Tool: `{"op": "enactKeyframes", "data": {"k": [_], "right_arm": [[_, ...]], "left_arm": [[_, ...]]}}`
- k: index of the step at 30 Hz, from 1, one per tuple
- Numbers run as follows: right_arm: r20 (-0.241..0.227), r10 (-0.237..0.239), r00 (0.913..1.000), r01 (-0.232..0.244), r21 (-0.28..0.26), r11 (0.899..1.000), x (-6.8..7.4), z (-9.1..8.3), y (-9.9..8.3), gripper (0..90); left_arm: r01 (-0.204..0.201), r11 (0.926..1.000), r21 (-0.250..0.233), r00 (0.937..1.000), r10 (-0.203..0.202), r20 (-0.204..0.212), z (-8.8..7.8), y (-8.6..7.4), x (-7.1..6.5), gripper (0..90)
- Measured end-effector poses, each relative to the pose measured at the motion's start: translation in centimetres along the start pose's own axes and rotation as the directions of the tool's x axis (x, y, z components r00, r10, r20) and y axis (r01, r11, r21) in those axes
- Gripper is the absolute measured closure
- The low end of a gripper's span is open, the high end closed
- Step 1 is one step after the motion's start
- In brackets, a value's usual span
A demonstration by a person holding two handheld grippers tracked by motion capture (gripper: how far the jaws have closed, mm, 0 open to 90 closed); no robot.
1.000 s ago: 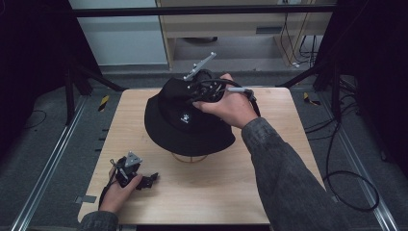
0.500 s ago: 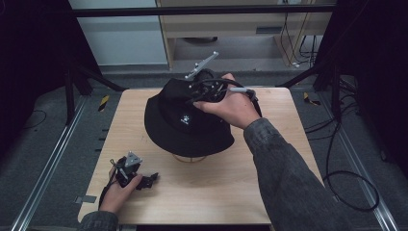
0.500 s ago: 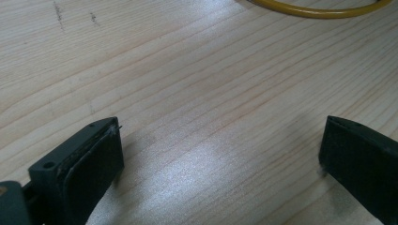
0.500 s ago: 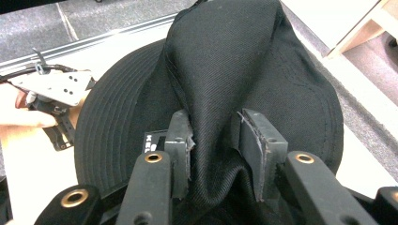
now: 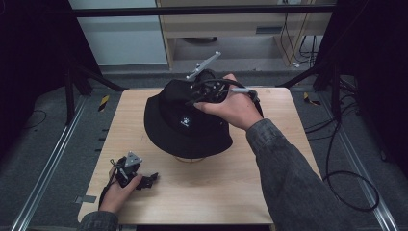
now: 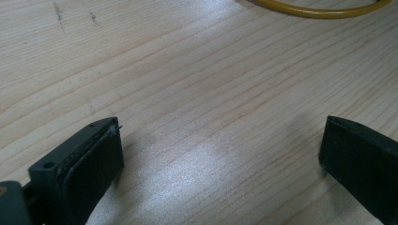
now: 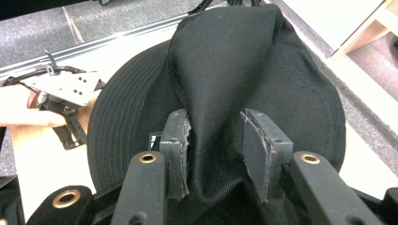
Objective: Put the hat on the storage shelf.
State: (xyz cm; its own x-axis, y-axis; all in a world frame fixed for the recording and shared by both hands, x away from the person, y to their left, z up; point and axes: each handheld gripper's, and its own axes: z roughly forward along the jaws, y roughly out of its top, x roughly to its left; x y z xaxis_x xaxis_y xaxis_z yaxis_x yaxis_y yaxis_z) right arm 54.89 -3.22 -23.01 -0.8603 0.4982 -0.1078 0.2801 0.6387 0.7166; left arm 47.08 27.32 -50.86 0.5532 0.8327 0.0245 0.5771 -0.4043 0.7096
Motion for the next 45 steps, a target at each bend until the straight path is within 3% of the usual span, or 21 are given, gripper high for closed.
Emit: {"op": "enactKeyframes", "data": {"k": [29,45], "right_arm": [[-0.014,0.013,0.9998,-0.013,-0.012,1.0,0.4,-1.0,-1.0,60.1],[-0.011,0.017,0.9998,-0.017,-0.035,0.999,0.5,-2.4,-2.2,59.7]], "left_arm": [[0.0,1.0,0.0,1.0,0.0,0.0,0.0,0.0,0.0,0.0],[0.003,1.0,-0.003,1.0,-0.003,-0.001,0.0,0.0,0.0,0.0]]}}
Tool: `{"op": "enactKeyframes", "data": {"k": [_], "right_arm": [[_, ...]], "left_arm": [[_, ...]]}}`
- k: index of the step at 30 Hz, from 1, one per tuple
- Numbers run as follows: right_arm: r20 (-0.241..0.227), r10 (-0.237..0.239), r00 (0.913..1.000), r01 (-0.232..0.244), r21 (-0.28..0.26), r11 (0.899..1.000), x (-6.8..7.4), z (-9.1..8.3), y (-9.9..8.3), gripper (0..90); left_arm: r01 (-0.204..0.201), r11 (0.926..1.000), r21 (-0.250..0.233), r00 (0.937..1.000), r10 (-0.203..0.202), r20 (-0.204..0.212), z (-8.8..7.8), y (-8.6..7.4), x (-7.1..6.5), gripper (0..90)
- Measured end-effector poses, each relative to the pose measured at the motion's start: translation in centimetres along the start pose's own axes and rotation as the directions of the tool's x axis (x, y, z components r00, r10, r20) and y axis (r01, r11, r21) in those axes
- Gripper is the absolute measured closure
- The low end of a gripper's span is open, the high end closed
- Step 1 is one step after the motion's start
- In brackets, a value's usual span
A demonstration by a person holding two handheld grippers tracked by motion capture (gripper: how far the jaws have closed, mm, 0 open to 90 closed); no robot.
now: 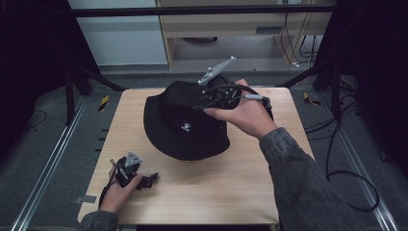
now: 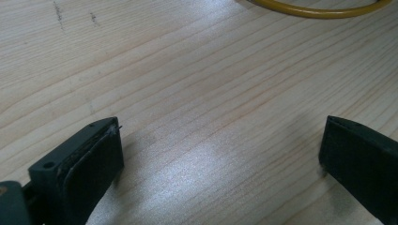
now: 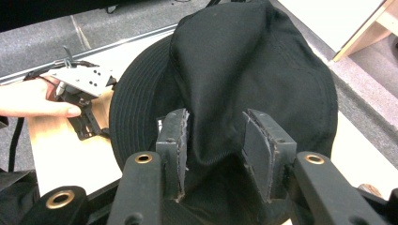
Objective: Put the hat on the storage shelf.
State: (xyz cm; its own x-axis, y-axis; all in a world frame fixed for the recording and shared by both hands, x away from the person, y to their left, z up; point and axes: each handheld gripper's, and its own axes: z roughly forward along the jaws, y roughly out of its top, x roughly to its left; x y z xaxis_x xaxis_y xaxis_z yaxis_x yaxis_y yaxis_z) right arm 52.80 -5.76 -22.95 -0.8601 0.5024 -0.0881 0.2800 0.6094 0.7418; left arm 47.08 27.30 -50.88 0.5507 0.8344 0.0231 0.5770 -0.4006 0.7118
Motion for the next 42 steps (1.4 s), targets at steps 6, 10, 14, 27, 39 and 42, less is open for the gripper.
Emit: {"op": "enactKeyframes", "data": {"k": [6,10,14,27,39,42], "right_arm": [[0.007,0.009,0.9999,-0.009,-0.01,1.0,-0.3,-0.8,-0.6,59.4],[0.015,0.017,0.9997,-0.017,-0.01,1.0,-0.5,-1.1,-0.9,59.4],[0.018,0.022,0.9996,-0.022,-0.015,1.0,-0.7,-1.4,-1.2,59.3],[0.055,0.075,0.9957,-0.074,-0.025,0.997,-1.7,-2.1,-3.1,39.0],[0.174,0.181,0.9679,-0.164,-0.105,0.981,-3.2,-4.5,-7.9,7.4],[0.177,0.191,0.9655,-0.172,-0.118,0.978,-3.6,-4.9,-10.1,5.9]], "left_arm": [[-0.004,1.0,0.004,1.0,0.004,0.001,0.0,0.0,0.0,0.0],[-0.001,1.0,0.003,1.0,0.001,0.003,0.0,0.0,0.0,0.0],[-0.001,1.0,0.003,1.0,0.001,0.002,0.0,0.0,0.0,0.0],[0.0,1.0,0.001,1.0,0.0,0.002,0.0,0.0,0.0,0.0],[0.002,1.0,0.001,1.0,-0.002,0.002,0.0,0.0,-0.1,0.0],[0.001,1.0,0.004,1.0,-0.001,0.002,0.0,0.0,-0.1,0.0]]}}
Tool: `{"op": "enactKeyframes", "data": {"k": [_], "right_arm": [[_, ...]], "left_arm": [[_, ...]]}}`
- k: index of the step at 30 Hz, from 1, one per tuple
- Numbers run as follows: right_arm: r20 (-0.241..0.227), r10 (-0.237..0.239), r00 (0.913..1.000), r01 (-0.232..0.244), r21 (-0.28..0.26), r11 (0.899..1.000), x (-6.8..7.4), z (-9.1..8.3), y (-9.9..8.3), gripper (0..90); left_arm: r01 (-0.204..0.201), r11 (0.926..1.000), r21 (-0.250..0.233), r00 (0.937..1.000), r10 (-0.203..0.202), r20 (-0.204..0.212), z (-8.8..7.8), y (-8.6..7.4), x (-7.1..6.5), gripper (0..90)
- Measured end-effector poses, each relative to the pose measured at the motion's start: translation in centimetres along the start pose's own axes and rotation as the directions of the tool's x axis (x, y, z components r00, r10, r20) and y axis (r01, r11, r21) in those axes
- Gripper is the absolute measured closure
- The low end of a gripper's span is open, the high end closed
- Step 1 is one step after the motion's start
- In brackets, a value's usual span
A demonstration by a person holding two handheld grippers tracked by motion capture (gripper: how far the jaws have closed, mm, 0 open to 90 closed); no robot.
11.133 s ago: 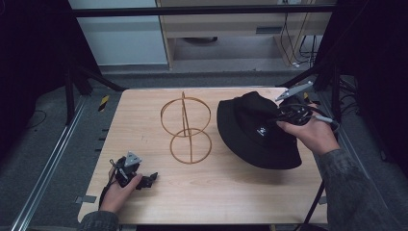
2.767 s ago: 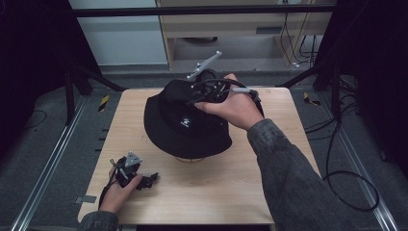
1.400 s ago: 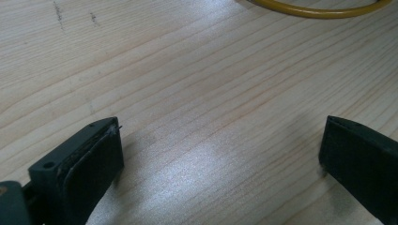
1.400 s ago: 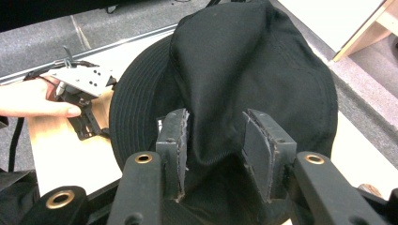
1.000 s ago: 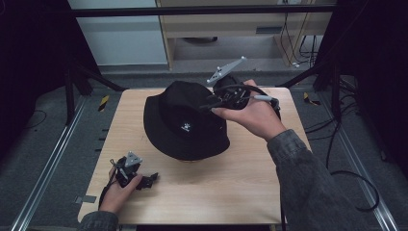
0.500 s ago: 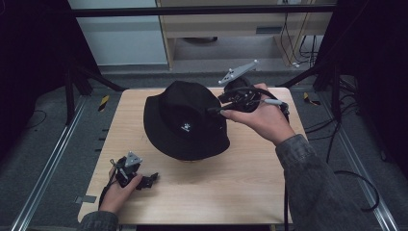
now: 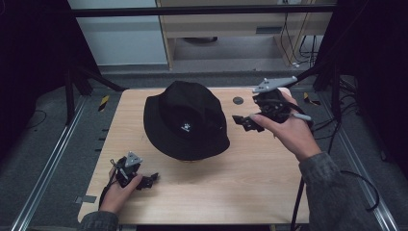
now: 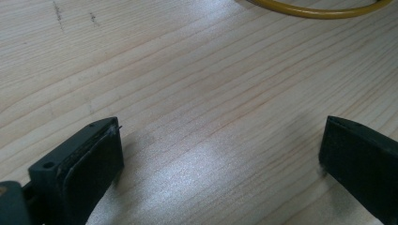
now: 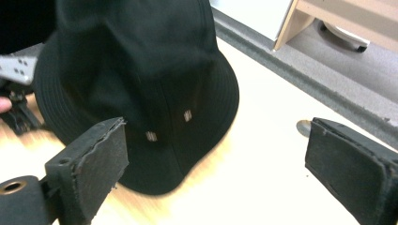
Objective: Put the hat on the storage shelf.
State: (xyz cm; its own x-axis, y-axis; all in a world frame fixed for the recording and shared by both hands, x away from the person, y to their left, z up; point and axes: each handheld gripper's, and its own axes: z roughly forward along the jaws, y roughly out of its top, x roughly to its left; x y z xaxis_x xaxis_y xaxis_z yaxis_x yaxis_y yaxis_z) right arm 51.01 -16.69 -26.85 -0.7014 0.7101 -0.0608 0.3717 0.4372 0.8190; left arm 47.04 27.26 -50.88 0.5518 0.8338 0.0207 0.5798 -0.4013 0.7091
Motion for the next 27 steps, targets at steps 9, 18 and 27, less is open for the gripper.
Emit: {"op": "enactKeyframes", "data": {"k": [9,18,27], "right_arm": [[0.029,0.075,0.9968,-0.076,0.033,0.997,-1.7,0.3,-7.3,10.4],[0.045,0.137,0.9895,-0.14,0.065,0.988,-1.6,2.7,-14.0,12.5],[0.071,0.21,0.9752,-0.218,0.146,0.965,-0.9,6.3,-20.1,12.6]], "left_arm": [[0.0,1.0,0.0,1.0,0.0,-0.001,0.0,0.0,0.0,0.0],[0.001,1.0,0.0,1.0,-0.001,-0.001,0.0,0.0,0.0,0.0],[0.001,1.0,0.0,1.0,-0.001,-0.001,0.0,0.0,0.0,0.0]]}}
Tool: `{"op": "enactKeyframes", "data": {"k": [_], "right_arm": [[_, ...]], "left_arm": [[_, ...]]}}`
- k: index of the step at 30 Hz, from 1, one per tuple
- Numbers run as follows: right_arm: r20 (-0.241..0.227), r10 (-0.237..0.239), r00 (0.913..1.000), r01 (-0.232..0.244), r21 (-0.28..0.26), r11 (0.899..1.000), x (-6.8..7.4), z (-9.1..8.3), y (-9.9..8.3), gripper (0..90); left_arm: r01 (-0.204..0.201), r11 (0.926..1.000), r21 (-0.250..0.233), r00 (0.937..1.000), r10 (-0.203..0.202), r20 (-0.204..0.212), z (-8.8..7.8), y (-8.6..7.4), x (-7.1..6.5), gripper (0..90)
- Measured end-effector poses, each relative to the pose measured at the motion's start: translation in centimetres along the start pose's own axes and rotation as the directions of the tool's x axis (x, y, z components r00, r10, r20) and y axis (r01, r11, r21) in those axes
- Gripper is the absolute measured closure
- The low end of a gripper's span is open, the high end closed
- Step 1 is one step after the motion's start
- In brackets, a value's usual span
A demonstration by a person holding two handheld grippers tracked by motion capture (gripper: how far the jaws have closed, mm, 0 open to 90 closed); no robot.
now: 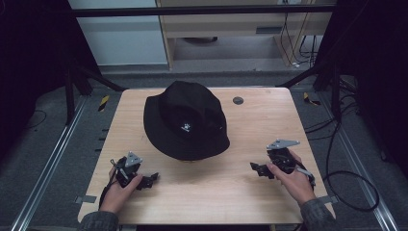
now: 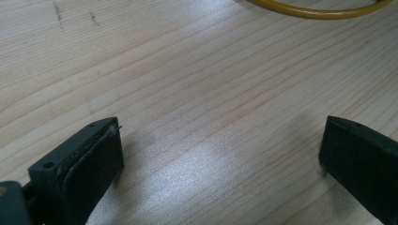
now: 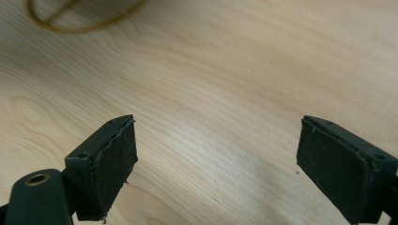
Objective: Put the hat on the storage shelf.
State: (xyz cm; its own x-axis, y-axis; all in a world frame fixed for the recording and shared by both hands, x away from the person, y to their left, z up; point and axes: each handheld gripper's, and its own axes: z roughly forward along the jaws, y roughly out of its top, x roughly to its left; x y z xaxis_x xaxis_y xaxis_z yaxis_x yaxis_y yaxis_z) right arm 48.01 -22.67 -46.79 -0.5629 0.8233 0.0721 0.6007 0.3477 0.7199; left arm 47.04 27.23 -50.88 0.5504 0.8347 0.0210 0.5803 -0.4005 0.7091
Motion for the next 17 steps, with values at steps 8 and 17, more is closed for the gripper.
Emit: {"op": "enactKeyframes", "data": {"k": [8,17], "right_arm": [[0.066,0.012,0.9977,-0.015,0.059,0.998,0.0,2.4,-2.2,11.7],[0.131,0.014,0.9912,-0.011,-0.023,1.0,0.5,3.0,-3.3,7.0]], "left_arm": [[0.0,1.0,0.0,1.0,0.0,0.0,0.0,0.0,0.0,0.0],[-0.001,1.0,0.0,1.0,0.001,0.003,0.0,0.0,0.0,0.0]]}}
